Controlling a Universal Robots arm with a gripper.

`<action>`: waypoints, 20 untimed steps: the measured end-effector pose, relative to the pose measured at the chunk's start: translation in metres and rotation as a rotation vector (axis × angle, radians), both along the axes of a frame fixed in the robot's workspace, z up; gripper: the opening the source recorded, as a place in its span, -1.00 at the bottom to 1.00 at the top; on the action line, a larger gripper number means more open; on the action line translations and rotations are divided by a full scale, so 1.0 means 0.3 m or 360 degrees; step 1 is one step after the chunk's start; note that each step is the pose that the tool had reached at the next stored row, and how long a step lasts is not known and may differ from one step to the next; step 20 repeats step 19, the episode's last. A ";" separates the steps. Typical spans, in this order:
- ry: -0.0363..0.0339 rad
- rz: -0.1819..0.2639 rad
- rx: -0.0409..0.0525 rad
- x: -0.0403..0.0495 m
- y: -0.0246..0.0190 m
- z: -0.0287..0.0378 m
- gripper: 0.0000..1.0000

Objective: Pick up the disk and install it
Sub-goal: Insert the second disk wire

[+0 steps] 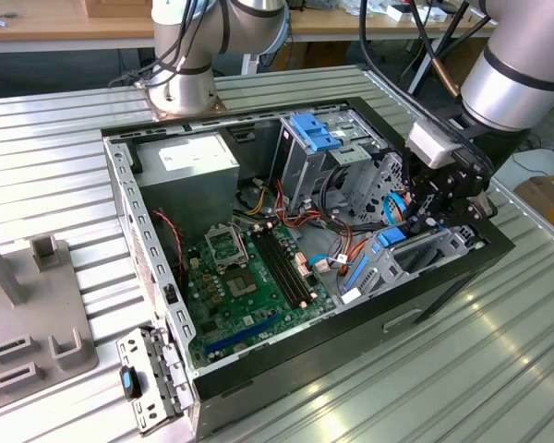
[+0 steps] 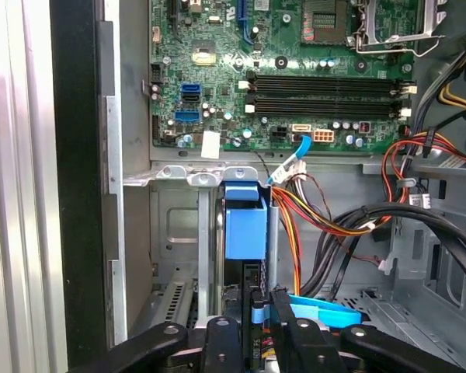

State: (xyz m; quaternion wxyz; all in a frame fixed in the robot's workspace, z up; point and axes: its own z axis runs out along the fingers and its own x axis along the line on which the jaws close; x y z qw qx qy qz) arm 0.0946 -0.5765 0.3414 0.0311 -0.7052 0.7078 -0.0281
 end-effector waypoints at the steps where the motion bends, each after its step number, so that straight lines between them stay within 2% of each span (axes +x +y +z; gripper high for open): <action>1: 0.0000 0.0000 0.0000 0.000 0.000 0.000 -0.41; 3: 0.0000 0.0000 0.0000 0.000 0.000 0.017 -0.41; 5: 0.0000 0.0000 0.0000 0.000 0.000 0.054 -0.41; 8: 0.0000 0.0000 0.0001 0.000 0.000 0.088 -0.41; 10: 0.0000 0.0000 0.0001 0.000 0.000 0.154 -0.41; 11: 0.0000 0.0000 0.0001 0.000 0.000 0.172 -0.41; 12: 0.0000 0.0000 0.0001 0.000 0.000 0.180 -0.41; 20: -0.0001 0.0000 0.0001 0.000 0.000 0.181 -0.41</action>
